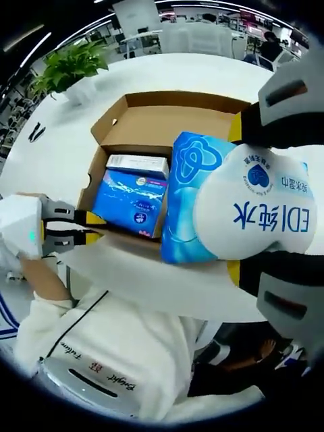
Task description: Operate the shoe box by opening the lid, removing the specified soft item, and placing it in the target area until the item is outside and the box remains undamaged.
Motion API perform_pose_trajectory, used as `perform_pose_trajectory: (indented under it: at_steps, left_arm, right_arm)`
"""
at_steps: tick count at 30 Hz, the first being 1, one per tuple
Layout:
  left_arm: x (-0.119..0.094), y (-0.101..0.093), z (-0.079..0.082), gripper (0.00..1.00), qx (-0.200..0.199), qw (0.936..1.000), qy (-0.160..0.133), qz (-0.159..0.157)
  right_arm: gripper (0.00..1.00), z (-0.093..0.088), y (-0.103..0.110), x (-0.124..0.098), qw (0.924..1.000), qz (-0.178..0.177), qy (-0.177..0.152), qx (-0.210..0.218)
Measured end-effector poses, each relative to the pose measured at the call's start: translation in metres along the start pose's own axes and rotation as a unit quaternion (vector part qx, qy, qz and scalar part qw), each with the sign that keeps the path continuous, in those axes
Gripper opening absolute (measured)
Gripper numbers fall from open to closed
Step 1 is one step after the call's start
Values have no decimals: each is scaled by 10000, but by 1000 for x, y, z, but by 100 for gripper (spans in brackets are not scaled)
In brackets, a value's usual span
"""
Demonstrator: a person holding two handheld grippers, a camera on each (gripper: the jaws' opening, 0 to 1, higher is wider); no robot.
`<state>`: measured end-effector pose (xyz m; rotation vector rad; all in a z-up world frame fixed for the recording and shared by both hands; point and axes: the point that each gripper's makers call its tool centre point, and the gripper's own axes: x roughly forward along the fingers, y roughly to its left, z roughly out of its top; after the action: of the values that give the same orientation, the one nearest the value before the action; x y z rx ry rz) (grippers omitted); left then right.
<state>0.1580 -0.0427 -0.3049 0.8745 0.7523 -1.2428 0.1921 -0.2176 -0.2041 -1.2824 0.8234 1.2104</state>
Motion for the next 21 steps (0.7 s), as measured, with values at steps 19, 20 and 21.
perform_pose_trajectory:
  at_steps: [19, 20, 21]
  left_arm:
    - [0, 0, 0, 7, -1, 10000, 35, -8]
    - [0, 0, 0, 7, -8, 10000, 33, -9]
    - [0, 0, 0, 7, -13, 10000, 29, -11]
  right_arm:
    - [59, -30, 0, -12, 9999, 4, 25, 153]
    - [59, -31, 0, -13, 9998, 23, 18, 199]
    - [59, -33, 1, -13, 9998, 15, 38, 174]
